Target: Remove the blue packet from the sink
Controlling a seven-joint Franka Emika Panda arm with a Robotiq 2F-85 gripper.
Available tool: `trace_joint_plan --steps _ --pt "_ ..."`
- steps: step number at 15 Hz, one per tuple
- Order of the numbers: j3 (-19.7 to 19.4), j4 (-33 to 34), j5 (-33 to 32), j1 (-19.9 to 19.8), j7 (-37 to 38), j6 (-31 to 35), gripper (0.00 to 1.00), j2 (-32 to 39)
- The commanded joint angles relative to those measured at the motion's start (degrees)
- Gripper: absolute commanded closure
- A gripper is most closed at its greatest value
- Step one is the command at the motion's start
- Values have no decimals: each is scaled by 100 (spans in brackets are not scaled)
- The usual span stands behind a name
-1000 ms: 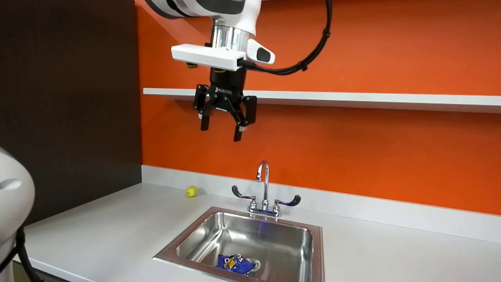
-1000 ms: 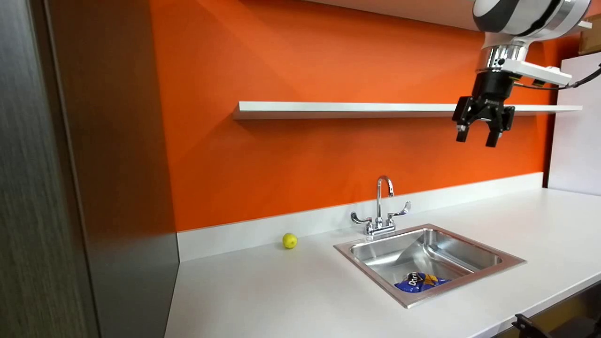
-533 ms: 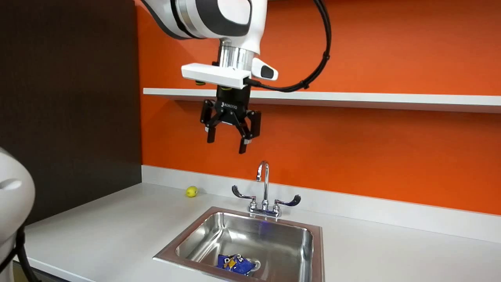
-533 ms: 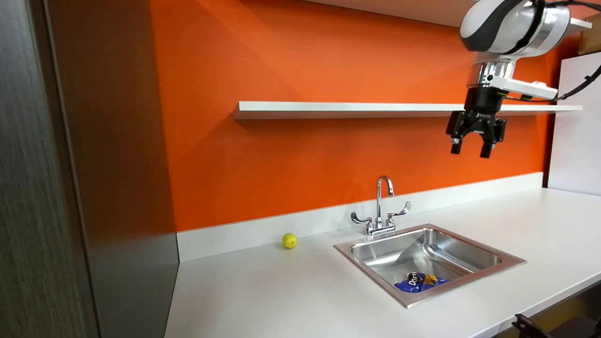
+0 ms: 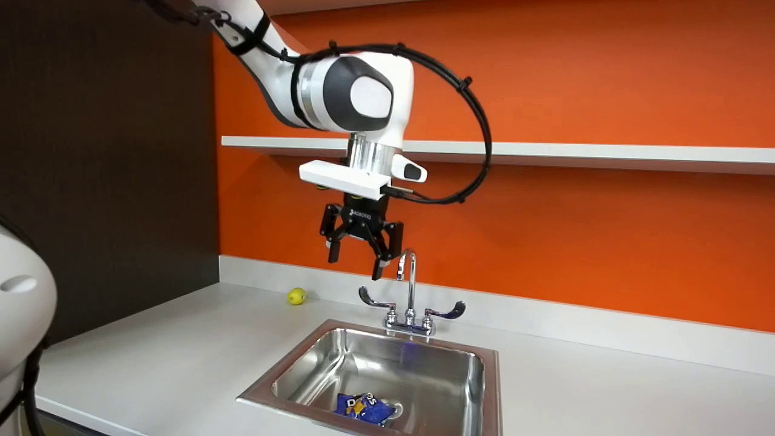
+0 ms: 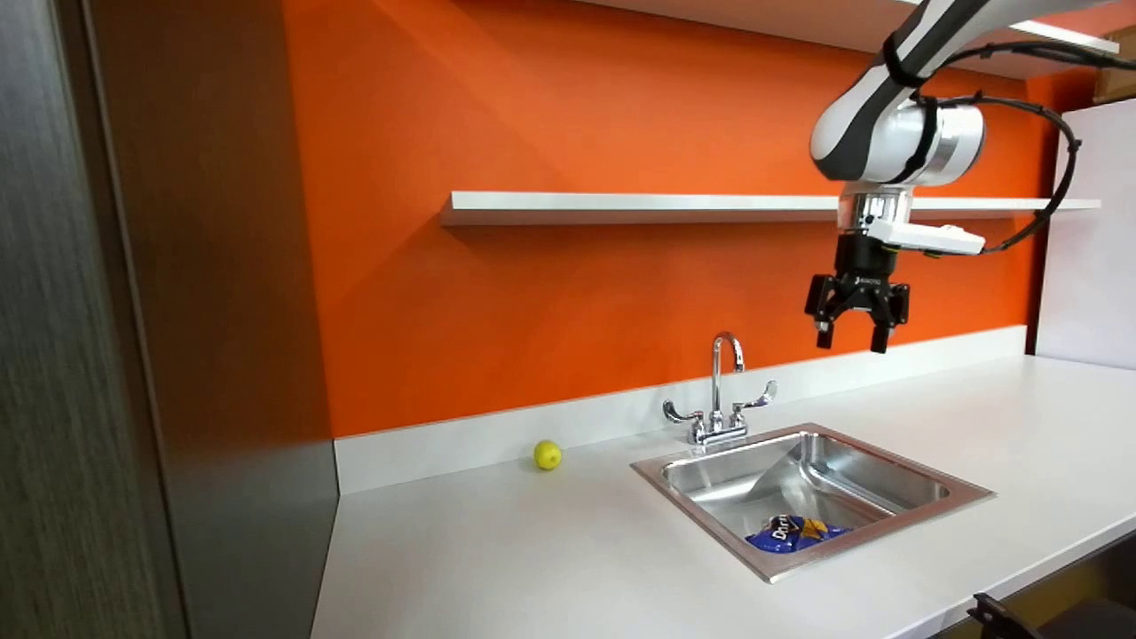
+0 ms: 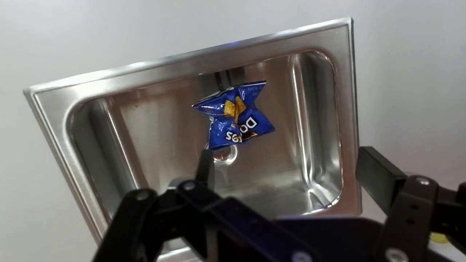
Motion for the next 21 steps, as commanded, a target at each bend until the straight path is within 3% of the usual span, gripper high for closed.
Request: trace_joint_plan --steps 1,14,21 --pt "179 292 114 -103 -118 272 0 747" --pt "632 795 146 -354 -214 1538 0 2817" --pt "954 1226 -3 -526 -135 1727 0 3704"
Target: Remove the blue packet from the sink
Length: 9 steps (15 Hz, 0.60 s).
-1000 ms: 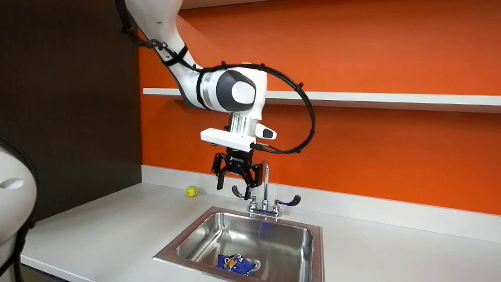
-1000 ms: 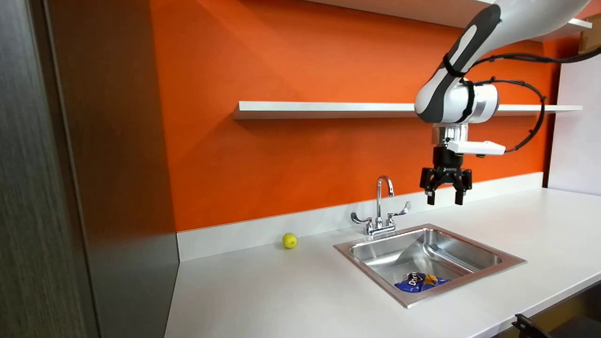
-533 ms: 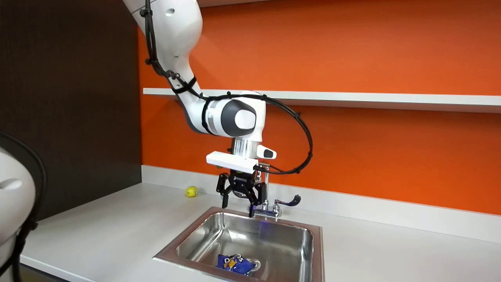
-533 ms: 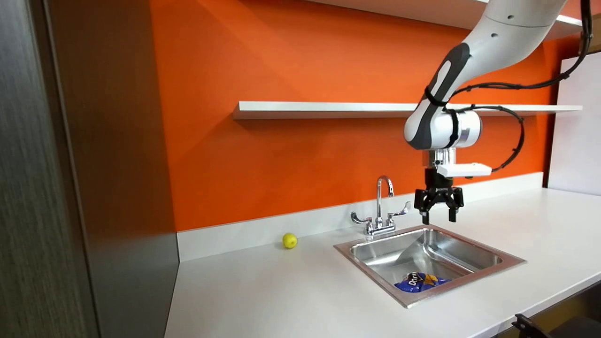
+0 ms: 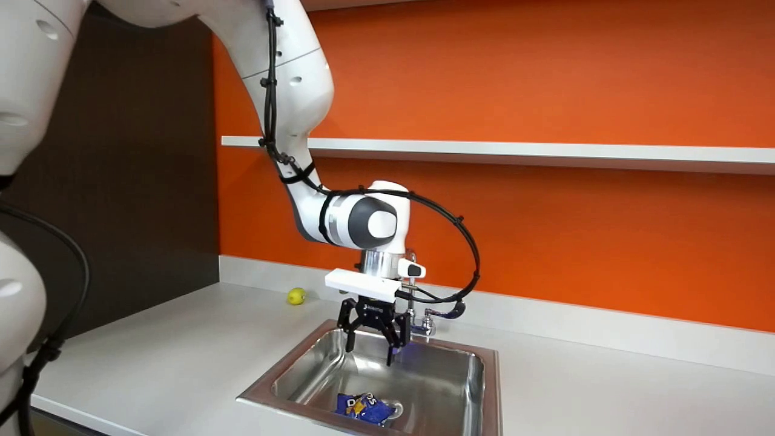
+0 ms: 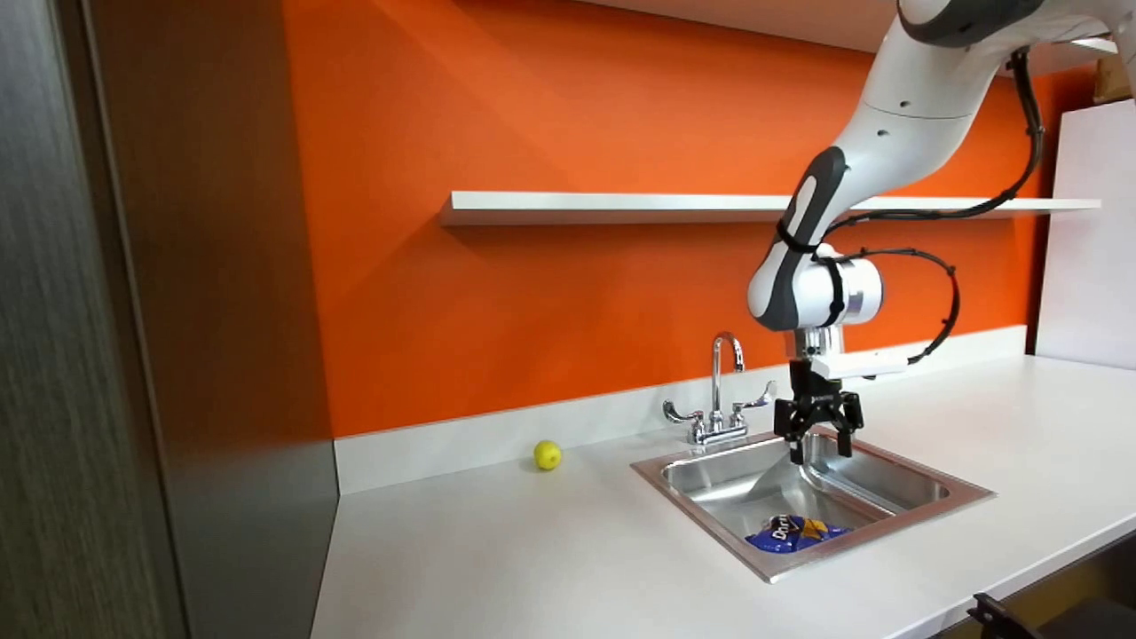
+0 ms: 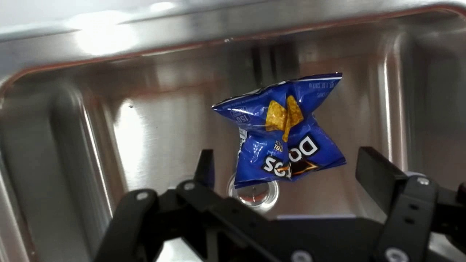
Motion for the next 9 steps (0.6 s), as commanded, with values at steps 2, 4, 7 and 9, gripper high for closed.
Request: trace_joint_plan --steps 2,4,7,9 --pt "296 415 -45 -223 -96 2 0 529" --pt "334 489 -95 -221 -64 -31 0 676" --pt "384 574 -137 -219 -33 -42 0 872" --pt "401 604 -159 -211 -1 -46 0 969"
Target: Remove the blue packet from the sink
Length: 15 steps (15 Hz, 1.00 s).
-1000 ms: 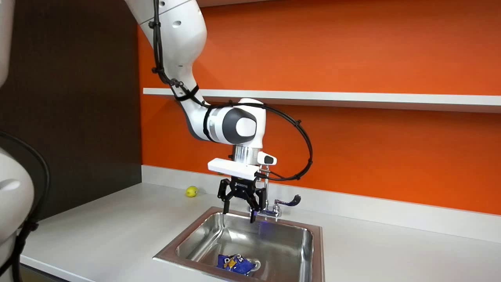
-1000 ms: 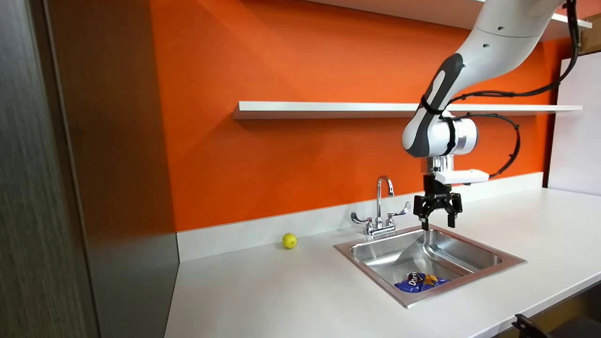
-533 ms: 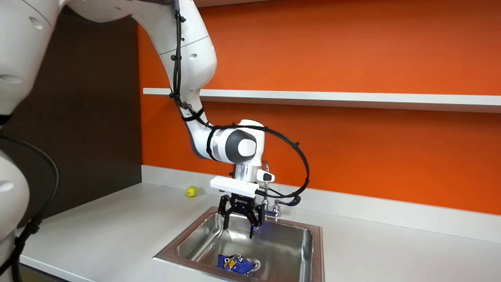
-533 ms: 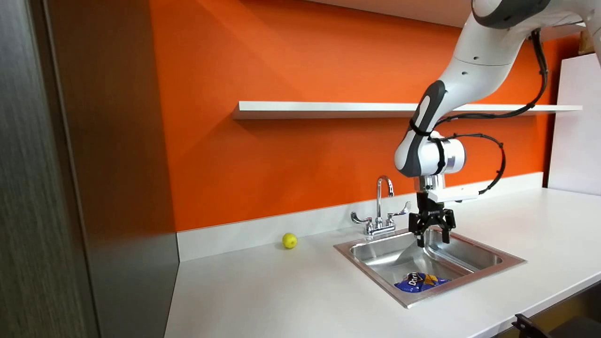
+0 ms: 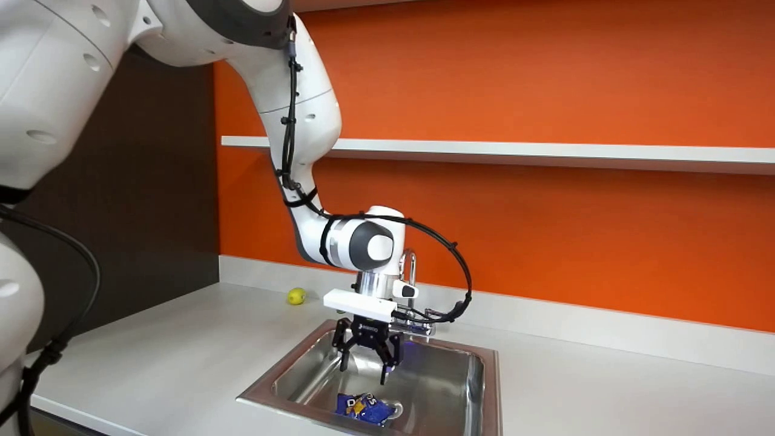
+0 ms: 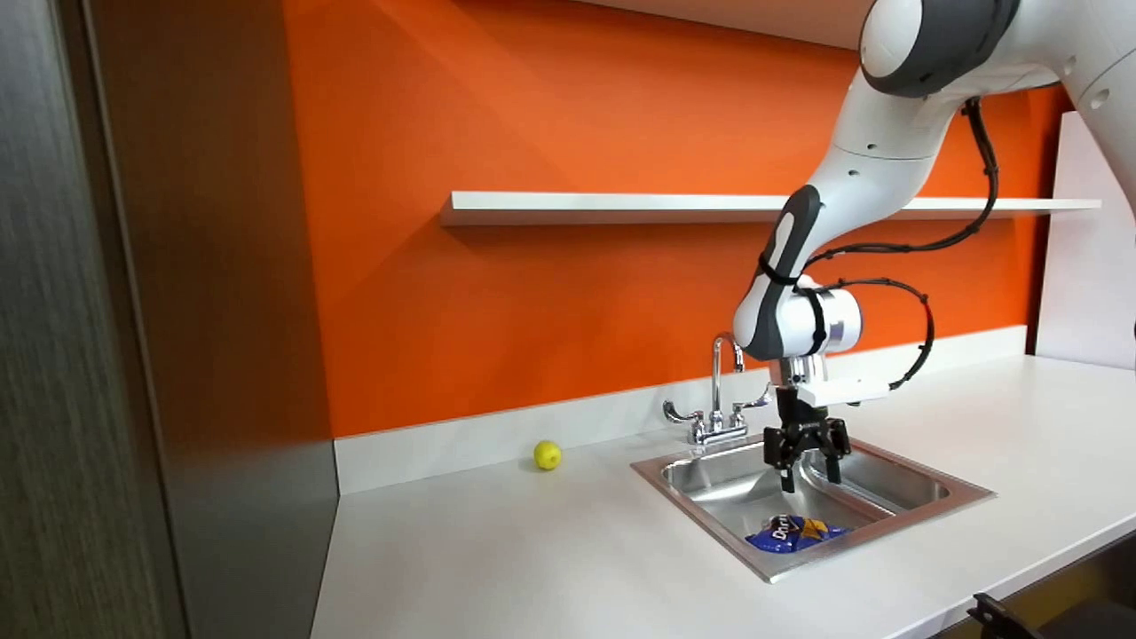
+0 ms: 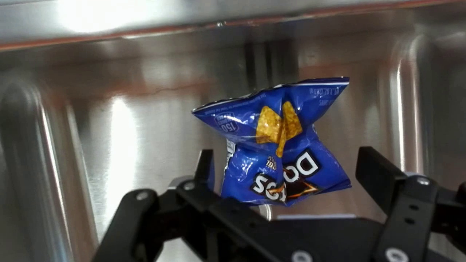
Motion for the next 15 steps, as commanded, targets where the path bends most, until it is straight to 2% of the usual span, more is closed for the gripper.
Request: trace_joint_plan --steps 1,15 --pt "164 185 -136 -164 3 -65 0 203" --pt "151 526 -196 -182 88 -23 0 796"
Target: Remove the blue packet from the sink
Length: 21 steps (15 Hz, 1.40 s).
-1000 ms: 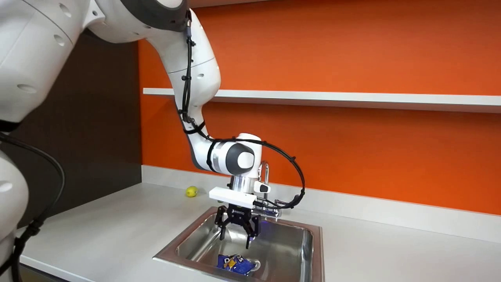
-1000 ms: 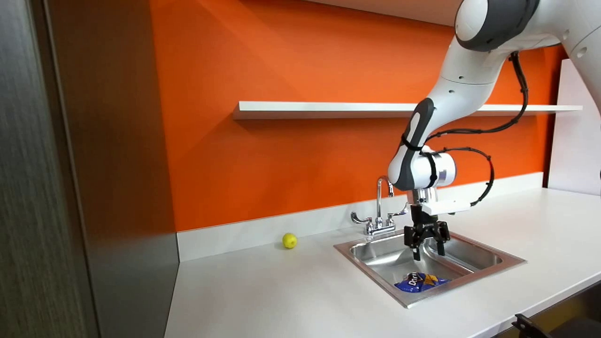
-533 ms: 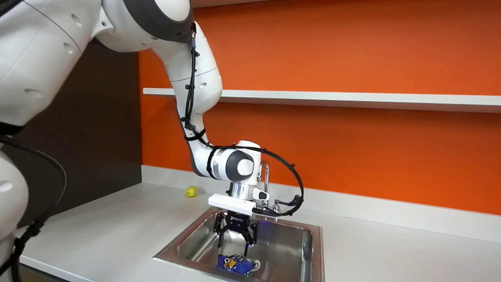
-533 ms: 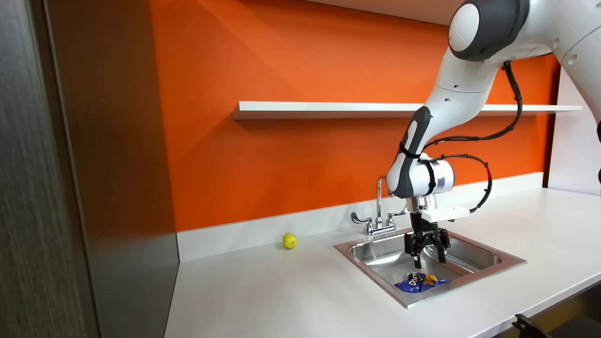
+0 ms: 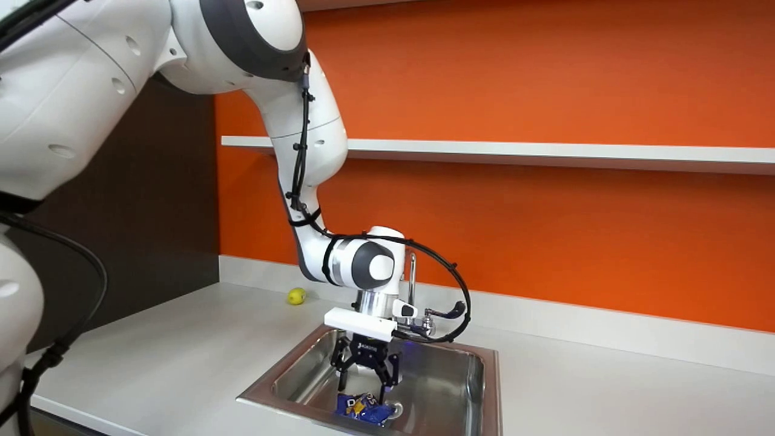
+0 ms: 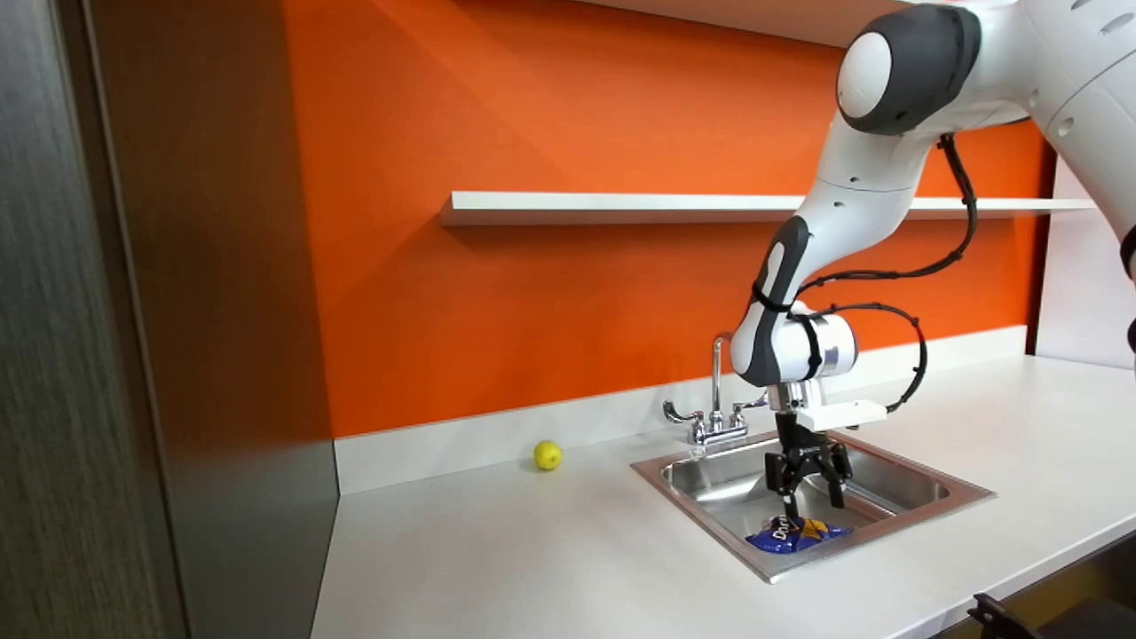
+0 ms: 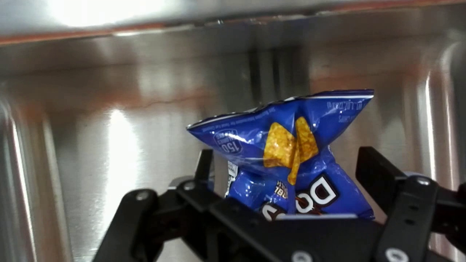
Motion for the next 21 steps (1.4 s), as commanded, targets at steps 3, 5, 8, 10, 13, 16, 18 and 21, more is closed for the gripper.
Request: trace_joint_plan --steps 3,5,8,10,13,16,18,21 --pt "116 368 -198 -156 109 -44 0 316" --pt "116 452 -223 -146 119 -61 0 401" --pt "115 557 -258 -137 130 -79 0 506" --pt "112 619 -285 -133 132 -90 0 571" --pt "116 693 -320 -135 129 -103 0 656" --pt "122 745 -349 -136 130 -112 0 709" --pt "122 778 -359 -137 134 -123 0 742" --pt "133 808 -366 -146 104 -126 28 771"
